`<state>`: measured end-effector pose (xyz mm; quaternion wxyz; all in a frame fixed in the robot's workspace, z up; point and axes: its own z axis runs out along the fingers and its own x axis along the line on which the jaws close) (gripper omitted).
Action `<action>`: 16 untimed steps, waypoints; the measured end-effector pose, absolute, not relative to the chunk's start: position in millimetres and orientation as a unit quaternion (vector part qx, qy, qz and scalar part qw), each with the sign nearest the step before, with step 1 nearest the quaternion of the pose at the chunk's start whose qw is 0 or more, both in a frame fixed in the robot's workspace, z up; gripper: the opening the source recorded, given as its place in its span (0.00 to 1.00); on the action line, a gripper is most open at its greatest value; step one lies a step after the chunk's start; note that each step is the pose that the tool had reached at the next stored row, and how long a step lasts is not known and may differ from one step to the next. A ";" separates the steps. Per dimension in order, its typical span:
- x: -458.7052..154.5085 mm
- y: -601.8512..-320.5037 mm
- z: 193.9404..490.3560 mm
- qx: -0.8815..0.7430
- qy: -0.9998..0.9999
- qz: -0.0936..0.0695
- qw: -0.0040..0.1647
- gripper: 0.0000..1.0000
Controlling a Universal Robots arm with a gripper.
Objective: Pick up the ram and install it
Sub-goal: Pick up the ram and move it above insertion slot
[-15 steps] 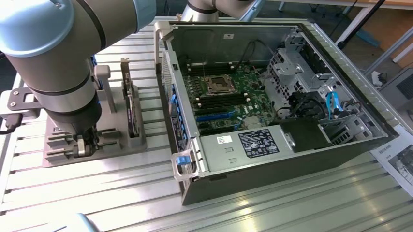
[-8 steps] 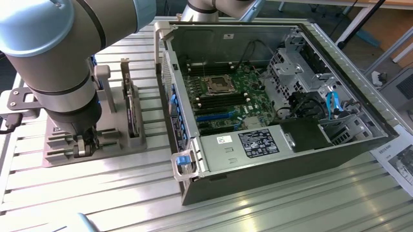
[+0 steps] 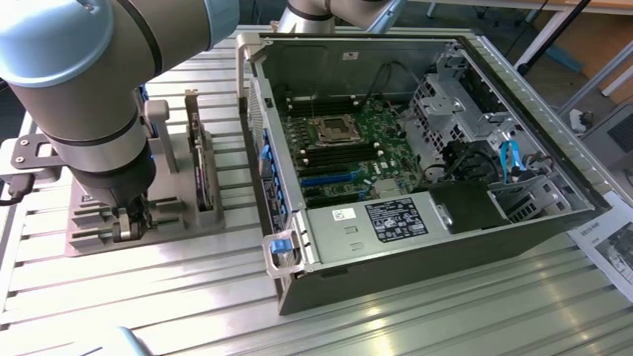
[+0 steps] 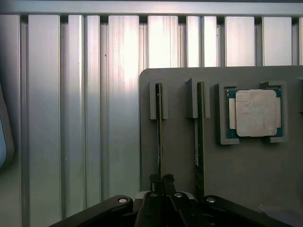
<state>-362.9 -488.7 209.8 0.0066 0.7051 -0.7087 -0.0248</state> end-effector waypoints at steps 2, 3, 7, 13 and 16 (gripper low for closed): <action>-362.9 -488.7 209.8 0.705 -0.709 -0.025 0.007 0.12; -362.9 -488.7 209.8 0.705 -0.709 -0.025 0.007 0.12; -362.9 -488.7 209.8 0.705 -0.709 -0.025 0.007 0.12; -362.9 -488.7 209.7 0.695 -0.718 -0.025 0.006 0.12; -362.9 -488.7 209.7 0.685 -0.728 -0.025 0.006 0.12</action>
